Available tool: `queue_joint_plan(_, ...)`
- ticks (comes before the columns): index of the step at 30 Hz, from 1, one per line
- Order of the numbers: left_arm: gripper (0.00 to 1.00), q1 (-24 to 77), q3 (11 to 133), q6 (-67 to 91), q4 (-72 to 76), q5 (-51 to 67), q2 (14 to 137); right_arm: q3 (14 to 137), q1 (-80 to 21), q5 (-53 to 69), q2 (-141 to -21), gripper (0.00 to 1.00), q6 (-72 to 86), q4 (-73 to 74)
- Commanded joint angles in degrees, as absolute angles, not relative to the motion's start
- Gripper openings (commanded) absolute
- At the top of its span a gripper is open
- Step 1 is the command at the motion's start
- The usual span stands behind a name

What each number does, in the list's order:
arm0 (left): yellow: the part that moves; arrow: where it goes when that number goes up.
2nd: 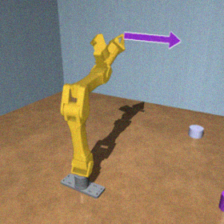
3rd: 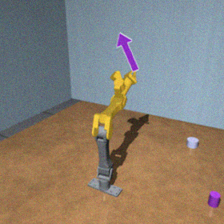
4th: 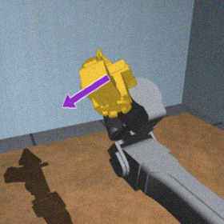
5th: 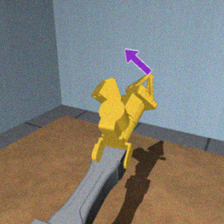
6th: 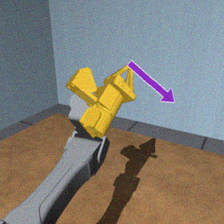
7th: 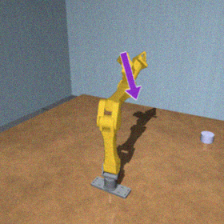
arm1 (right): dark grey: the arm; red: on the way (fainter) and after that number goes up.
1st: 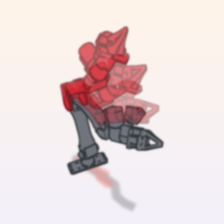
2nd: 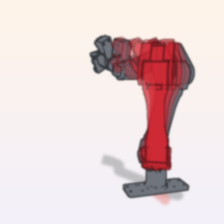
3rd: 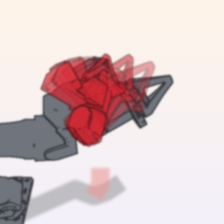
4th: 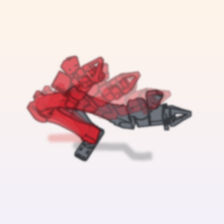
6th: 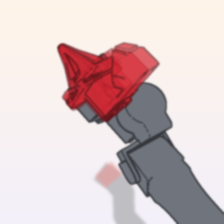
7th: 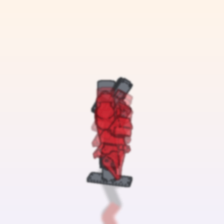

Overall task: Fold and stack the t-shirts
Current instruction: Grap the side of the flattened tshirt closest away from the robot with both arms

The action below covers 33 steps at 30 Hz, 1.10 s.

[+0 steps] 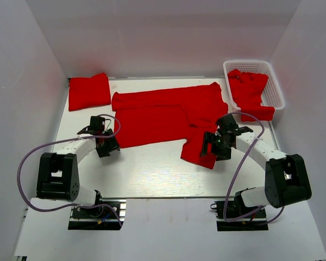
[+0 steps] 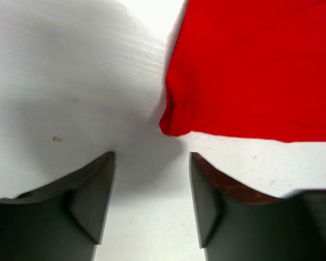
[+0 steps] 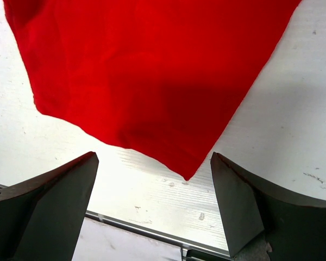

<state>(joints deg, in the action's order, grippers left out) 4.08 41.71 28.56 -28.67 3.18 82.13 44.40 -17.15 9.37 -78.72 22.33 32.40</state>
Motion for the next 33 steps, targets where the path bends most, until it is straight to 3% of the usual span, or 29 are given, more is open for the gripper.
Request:
queue_joint_plan(1, 0.65, 4.6, 39.8, 29.6, -24.8, 2.9, 81.2, 43.9, -17.7, 9.1, -77.6, 0.90, 23.1, 31.5)
queue_joint_plan(9, 0.50, 4.0, 39.8, 30.1, -20.3, 4.0, 86.0, 43.0, -17.7, 8.2, -77.3, 0.90, 24.3, 31.2)
queue_joint_plan(10, 0.44, 4.0, 40.3, 29.5, -19.7, 4.0, 86.0, 42.7, -17.8, 8.0, -77.2, 0.90, 24.3, 31.2)
queue_joint_plan(13, 0.00, 4.0, 40.3, 28.9, -18.9, 5.1, 86.6, 41.7, -17.7, 7.5, -77.2, 0.90, 25.0, 30.7)
queue_joint_plan(23, 0.00, 4.6, 39.8, 28.9, -20.7, 5.1, 81.1, 40.3, -19.9, 6.9, -81.0, 0.90, 24.5, 27.2)
queue_joint_plan(26, 0.00, 4.6, 39.3, 28.9, -20.7, 5.1, 79.9, 40.6, -21.0, 6.8, -84.1, 0.75, 25.0, 26.2)
queue_joint_plan(27, 0.00, 4.6, 39.3, 28.9, -20.7, 5.1, 79.9, 40.7, -21.3, 6.2, -84.3, 0.61, 25.4, 26.4)
queue_joint_plan(30, 0.00, 4.0, 39.3, 28.9, -20.1, 4.6, 79.4, 40.6, -21.9, 5.1, -84.9, 0.32, 26.0, 26.4)
queue_joint_plan(31, 0.00, 4.0, 39.3, 28.9, -20.1, 4.6, 79.4, 40.6, -22.1, 4.5, -84.8, 0.14, 26.5, 26.7)
queue_joint_plan(33, 0.00, 4.0, 39.3, 28.9, -20.1, 5.1, 79.4, 40.5, -22.2, 4.3, -83.2, 0.00, 26.8, 27.7)
